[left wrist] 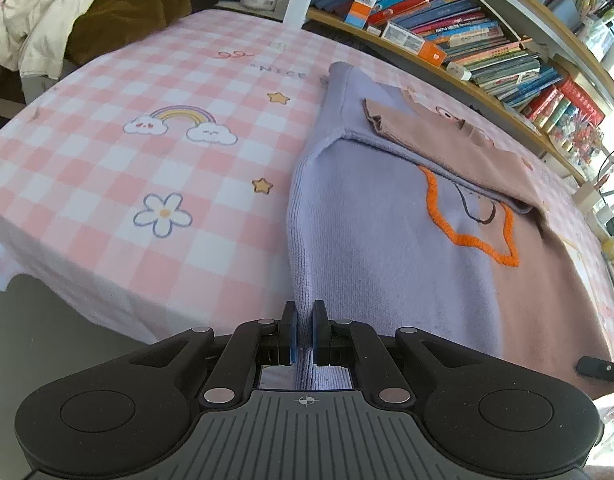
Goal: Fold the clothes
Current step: 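Lift the hem with both tools and fold it up toward the collar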
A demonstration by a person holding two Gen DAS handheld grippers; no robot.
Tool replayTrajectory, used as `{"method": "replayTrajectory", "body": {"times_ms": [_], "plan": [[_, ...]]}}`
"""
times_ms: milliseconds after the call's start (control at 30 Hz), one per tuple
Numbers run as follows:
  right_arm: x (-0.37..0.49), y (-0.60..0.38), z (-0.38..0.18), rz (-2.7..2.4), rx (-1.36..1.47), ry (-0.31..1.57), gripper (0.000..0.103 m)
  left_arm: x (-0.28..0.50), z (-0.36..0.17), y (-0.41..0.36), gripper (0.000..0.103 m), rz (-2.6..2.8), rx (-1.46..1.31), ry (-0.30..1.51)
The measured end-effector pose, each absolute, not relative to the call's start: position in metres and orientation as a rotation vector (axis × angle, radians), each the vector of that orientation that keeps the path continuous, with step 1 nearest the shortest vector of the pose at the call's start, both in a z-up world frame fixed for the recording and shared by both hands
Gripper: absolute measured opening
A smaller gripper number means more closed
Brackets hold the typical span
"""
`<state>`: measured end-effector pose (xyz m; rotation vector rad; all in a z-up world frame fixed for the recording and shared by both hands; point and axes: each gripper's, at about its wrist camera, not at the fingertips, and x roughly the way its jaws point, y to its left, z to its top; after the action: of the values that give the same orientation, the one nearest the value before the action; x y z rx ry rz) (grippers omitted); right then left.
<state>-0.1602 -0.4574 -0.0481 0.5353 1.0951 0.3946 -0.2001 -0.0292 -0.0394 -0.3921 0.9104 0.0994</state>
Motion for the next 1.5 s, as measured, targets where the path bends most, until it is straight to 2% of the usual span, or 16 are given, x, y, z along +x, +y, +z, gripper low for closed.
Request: {"method": "replayTrajectory", "body": {"times_ms": [467, 800, 967, 1500], "plan": [[-0.164, -0.464, -0.057, 0.430, 0.592, 1.161, 0.008, -0.206, -0.037, -0.024, 0.005, 0.081, -0.377, 0.943], [-0.132, -0.470, -0.011, 0.471, 0.654, 0.953, 0.008, -0.170, -0.004, 0.004, 0.005, -0.030, -0.693, 0.720], [-0.100, -0.483, 0.000, 0.399, 0.781, 0.847, 0.008, -0.139, 0.003, 0.016, 0.006, -0.013, -0.803, 0.634], [-0.014, -0.464, 0.006, 0.274, 0.852, 0.747, 0.008, -0.041, 0.006, 0.036, 0.006, -0.022, -0.829, 0.643]]}}
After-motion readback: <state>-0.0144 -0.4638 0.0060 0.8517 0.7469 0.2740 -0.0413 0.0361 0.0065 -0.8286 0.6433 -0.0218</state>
